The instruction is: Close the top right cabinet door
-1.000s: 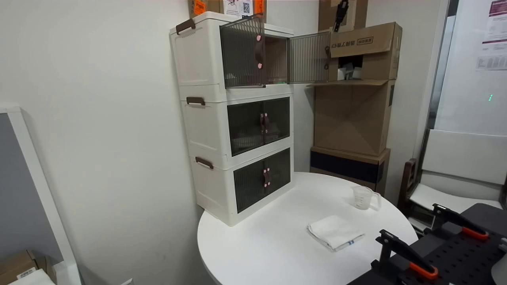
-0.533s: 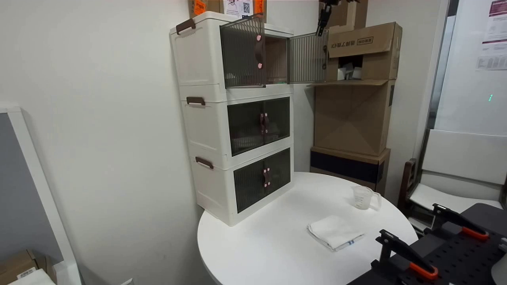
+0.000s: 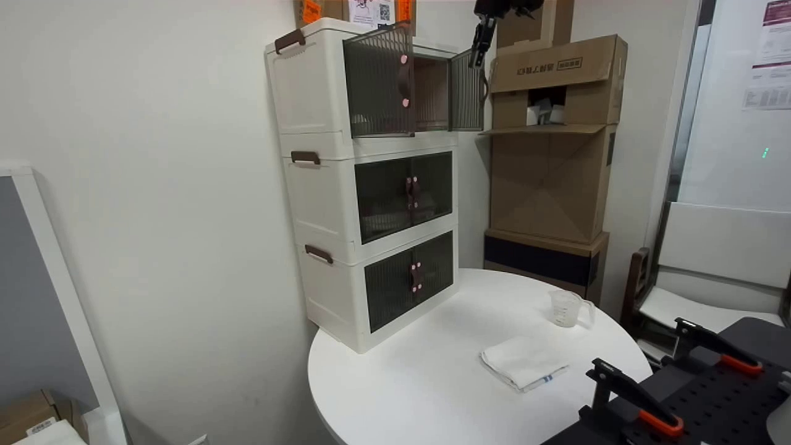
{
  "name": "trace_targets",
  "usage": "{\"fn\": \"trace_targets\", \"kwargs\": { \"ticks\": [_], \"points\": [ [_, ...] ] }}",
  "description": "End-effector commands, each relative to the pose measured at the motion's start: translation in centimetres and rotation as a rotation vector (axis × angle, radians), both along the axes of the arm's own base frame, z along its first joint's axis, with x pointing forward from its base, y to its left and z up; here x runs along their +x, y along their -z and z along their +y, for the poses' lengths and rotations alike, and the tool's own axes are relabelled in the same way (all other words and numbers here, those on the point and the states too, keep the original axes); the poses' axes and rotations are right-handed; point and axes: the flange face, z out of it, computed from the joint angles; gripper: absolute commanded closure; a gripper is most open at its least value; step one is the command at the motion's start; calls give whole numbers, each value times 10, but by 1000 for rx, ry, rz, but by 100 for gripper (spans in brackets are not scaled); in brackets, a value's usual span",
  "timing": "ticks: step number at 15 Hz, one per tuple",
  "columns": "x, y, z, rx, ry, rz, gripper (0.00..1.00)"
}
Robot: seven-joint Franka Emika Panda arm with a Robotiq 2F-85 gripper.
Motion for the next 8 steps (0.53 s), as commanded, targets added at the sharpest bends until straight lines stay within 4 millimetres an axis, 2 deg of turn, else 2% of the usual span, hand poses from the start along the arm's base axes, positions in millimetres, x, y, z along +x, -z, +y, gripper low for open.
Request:
{"fn": "trace_targets", "kwargs": {
  "ticks": [1, 5, 8],
  "points": [
    [-23, -10, 32, 0, -113, -15, 0],
    [-41, -18, 56, 16, -189, -28, 0],
    [-43, -17, 63, 32, -118, -70, 0]
  ]
}}
